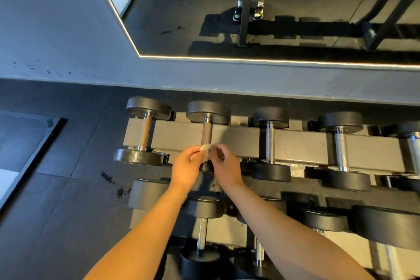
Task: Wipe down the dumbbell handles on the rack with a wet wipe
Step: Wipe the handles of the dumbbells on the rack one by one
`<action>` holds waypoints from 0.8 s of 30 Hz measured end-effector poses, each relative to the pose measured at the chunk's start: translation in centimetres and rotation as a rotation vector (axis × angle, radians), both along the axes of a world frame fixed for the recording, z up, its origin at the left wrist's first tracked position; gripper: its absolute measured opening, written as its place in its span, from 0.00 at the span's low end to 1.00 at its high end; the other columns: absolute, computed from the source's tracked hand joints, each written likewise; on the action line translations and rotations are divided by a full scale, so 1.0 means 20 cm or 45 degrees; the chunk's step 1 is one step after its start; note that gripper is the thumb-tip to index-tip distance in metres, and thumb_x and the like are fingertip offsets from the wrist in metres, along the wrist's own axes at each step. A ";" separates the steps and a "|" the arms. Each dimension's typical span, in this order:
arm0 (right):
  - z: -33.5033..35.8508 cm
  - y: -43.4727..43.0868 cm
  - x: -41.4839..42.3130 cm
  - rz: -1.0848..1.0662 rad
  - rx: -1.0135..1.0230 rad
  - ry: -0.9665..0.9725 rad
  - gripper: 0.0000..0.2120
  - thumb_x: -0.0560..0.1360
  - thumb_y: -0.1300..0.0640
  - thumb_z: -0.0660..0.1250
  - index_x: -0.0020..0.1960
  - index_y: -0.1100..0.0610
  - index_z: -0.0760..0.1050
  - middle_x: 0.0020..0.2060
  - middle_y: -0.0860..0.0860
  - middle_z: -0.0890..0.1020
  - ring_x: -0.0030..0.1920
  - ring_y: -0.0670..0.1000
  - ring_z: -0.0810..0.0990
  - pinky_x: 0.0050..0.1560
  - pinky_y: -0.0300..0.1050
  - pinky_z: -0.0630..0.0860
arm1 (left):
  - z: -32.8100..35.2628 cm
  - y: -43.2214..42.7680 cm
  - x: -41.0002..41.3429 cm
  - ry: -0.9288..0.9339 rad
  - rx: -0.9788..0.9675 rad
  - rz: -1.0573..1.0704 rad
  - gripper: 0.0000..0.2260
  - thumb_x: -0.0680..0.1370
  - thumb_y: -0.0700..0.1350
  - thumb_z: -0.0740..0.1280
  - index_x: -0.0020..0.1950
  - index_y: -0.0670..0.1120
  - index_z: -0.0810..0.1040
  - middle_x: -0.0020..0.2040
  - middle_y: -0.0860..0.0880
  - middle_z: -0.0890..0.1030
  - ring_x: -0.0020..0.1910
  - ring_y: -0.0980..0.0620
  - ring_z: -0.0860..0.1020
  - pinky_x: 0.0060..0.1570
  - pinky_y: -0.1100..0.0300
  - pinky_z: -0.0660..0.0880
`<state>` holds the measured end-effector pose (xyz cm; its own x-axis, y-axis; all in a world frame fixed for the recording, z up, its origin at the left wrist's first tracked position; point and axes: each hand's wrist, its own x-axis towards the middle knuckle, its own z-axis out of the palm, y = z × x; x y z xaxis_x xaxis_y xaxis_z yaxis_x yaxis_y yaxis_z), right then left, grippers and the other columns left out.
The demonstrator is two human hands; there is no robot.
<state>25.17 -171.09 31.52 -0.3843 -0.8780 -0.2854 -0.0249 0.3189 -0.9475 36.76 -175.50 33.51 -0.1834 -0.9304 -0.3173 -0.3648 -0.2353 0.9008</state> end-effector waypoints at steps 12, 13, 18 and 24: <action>-0.02 0.53 0.15 0.281 0.037 0.133 0.10 0.78 0.61 0.64 0.57 0.51 0.78 0.51 0.46 0.80 0.50 0.41 0.76 0.50 0.31 0.71 | -0.07 0.66 0.18 0.064 0.190 0.454 0.08 0.81 0.41 0.67 0.55 0.48 0.85 0.50 0.50 0.85 0.49 0.54 0.82 0.46 0.65 0.77; -0.02 0.58 0.16 0.324 0.052 0.111 0.11 0.79 0.61 0.64 0.58 0.53 0.78 0.51 0.47 0.79 0.49 0.41 0.76 0.47 0.28 0.70 | -0.08 0.71 0.19 0.059 0.223 0.477 0.08 0.81 0.41 0.66 0.55 0.49 0.85 0.49 0.49 0.85 0.50 0.53 0.82 0.47 0.62 0.79; -0.04 0.77 0.26 0.346 0.190 -0.088 0.07 0.83 0.53 0.60 0.57 0.49 0.76 0.51 0.45 0.78 0.52 0.44 0.76 0.52 0.37 0.73 | -0.12 0.93 0.31 0.043 0.284 0.425 0.08 0.83 0.43 0.64 0.57 0.49 0.82 0.51 0.48 0.85 0.51 0.52 0.83 0.55 0.55 0.81; -0.13 0.91 0.42 0.241 0.331 0.030 0.09 0.80 0.61 0.63 0.55 0.51 0.79 0.51 0.48 0.81 0.50 0.48 0.81 0.57 0.47 0.79 | -0.20 1.08 0.51 -0.100 0.284 0.428 0.10 0.82 0.43 0.62 0.57 0.47 0.82 0.48 0.48 0.84 0.47 0.51 0.81 0.51 0.56 0.80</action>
